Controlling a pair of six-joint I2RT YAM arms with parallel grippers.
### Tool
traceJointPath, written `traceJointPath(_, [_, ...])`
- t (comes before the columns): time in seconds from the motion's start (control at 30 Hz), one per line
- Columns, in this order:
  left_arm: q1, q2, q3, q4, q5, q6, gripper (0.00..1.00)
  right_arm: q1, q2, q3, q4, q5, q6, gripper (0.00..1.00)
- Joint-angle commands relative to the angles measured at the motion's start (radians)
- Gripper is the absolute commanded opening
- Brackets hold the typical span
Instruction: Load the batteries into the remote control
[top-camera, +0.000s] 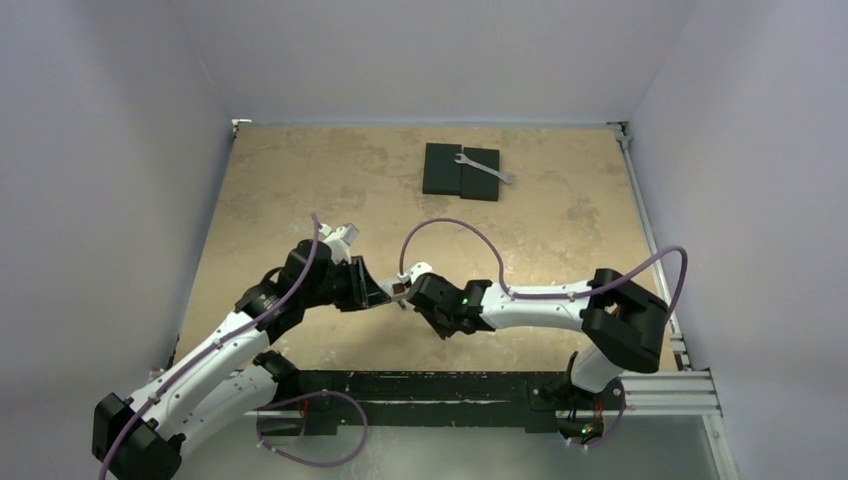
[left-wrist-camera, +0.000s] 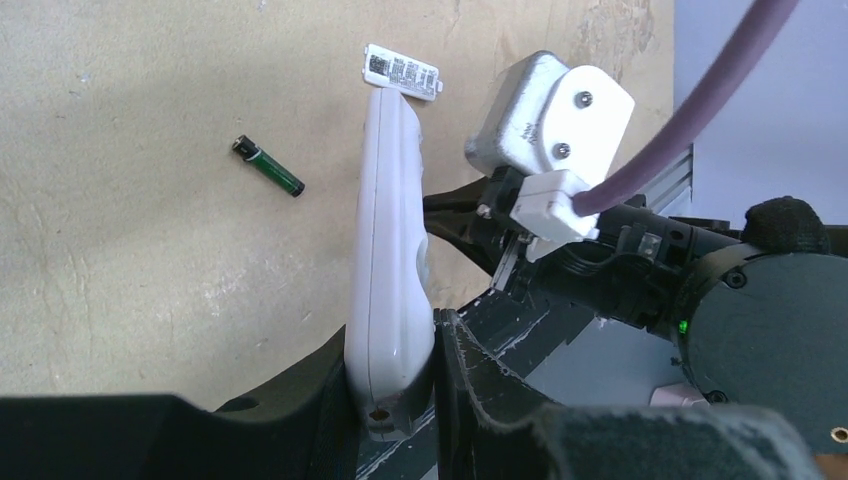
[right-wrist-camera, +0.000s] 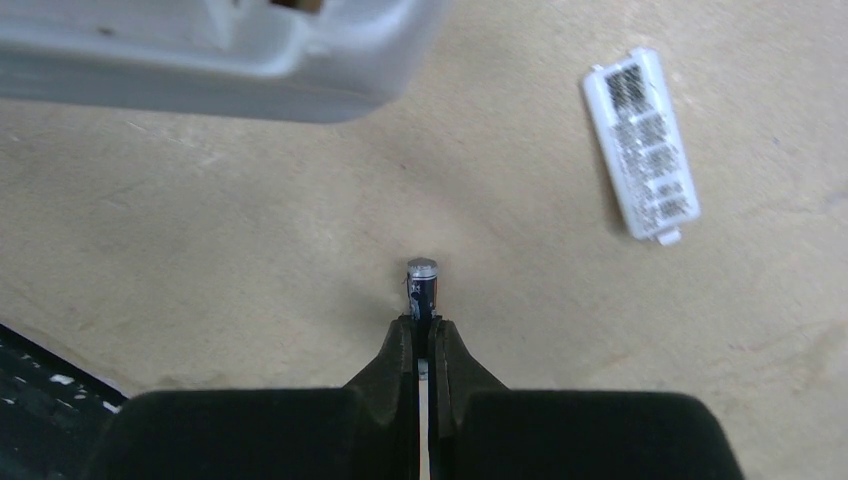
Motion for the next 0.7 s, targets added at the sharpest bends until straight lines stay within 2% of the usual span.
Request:
traceJointPath(0.0, [-0.006, 0.03, -0.015, 0.107, 0.043, -0.024, 0.0, 0.004, -0.084, 0.036, -0.098, 0.096, 0.051, 0.0])
traceJointPath(0.17, [-0.006, 0.06, -0.058, 0.167, 0.088, -0.049, 0.0, 0.004, -0.216, 0.01, -0.06, 0.024, 0.053, 0.0])
traceJointPath(0.33, [-0.006, 0.065, -0.119, 0.246, 0.118, -0.1, 0.0, 0.004, -0.273, 0.062, -0.152, 0.122, 0.065, 0.0])
traceJointPath(0.43, [-0.006, 0.093, -0.172, 0.334, 0.144, -0.13, 0.0, 0.004, -0.317, 0.08, -0.183, 0.147, 0.061, 0.0])
traceJointPath(0.67, [-0.006, 0.217, -0.283, 0.577, 0.224, -0.184, 0.0, 0.004, -0.347, 0.069, -0.123, 0.06, 0.007, 0.0])
